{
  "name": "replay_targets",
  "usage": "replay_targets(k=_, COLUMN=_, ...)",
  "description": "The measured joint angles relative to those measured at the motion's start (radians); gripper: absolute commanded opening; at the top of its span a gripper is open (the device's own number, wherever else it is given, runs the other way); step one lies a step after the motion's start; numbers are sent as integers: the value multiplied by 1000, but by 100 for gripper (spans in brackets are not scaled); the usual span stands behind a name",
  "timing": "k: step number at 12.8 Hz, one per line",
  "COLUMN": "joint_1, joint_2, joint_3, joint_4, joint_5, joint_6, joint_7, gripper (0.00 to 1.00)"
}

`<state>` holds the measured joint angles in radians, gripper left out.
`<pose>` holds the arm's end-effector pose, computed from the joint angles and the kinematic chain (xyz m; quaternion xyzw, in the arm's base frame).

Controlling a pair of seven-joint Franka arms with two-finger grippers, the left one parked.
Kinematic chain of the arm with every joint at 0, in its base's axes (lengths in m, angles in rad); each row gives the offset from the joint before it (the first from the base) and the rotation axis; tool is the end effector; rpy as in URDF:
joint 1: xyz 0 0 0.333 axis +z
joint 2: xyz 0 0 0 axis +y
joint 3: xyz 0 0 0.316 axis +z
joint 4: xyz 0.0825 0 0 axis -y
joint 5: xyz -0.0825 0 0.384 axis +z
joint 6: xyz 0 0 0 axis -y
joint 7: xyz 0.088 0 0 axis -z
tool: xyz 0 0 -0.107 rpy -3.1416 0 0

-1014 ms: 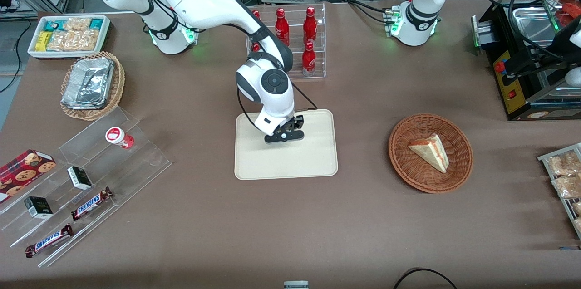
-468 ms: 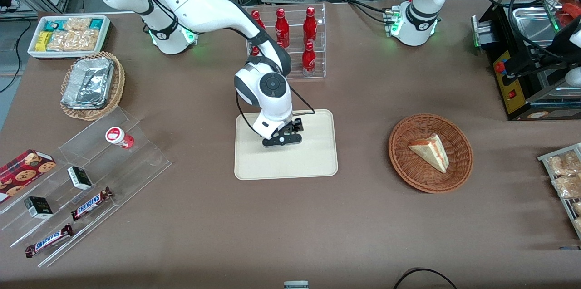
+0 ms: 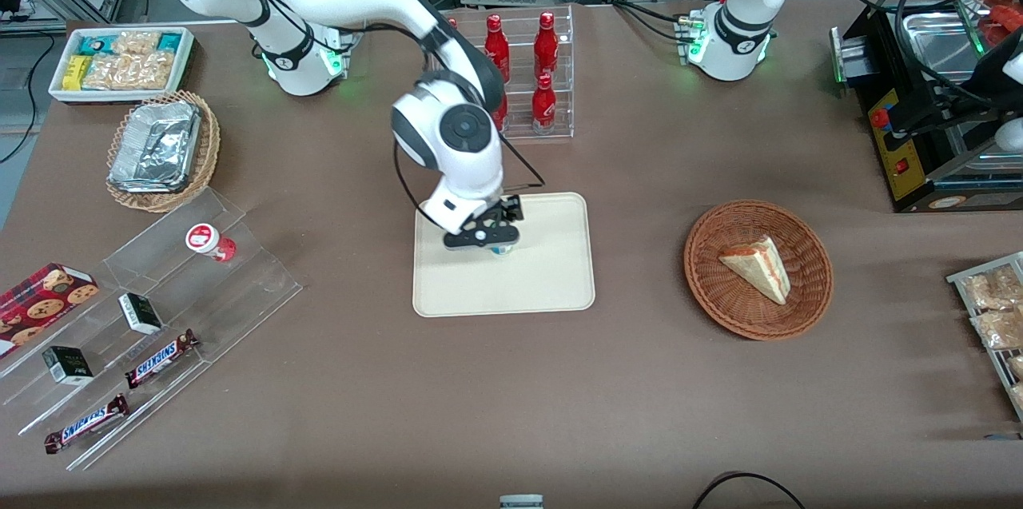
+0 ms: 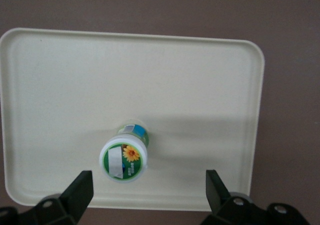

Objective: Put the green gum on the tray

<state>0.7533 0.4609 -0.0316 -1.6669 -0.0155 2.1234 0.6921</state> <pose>0.5030 0.4449 0.3391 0.9997 0.0205 0.0072 0.0117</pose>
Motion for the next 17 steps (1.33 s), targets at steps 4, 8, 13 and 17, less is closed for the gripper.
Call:
replay_targets(k=4, joint_1=-85, joint_2=-197, joint_3=0, joint_4=-45, joint_5=7, joint_6=-188, joint_7=-59, gripper=100)
replay_targets(k=8, joint_1=-237, joint_2=-375, joint_3=-2, joint_4=-76, joint_5=56, joint_6=-388, joint_7=-213, gripper=100)
replay_targets(k=13, joint_1=-480, joint_2=-502, joint_3=-5, joint_4=-91, joint_5=58, joint_6=-552, joint_7=-410, gripper=100)
replay_targets(k=17, joint_1=-640, joint_2=-534, joint_3=-6, joint_4=-89, joint_5=58, joint_6=-617, joint_7=-550, gripper=100)
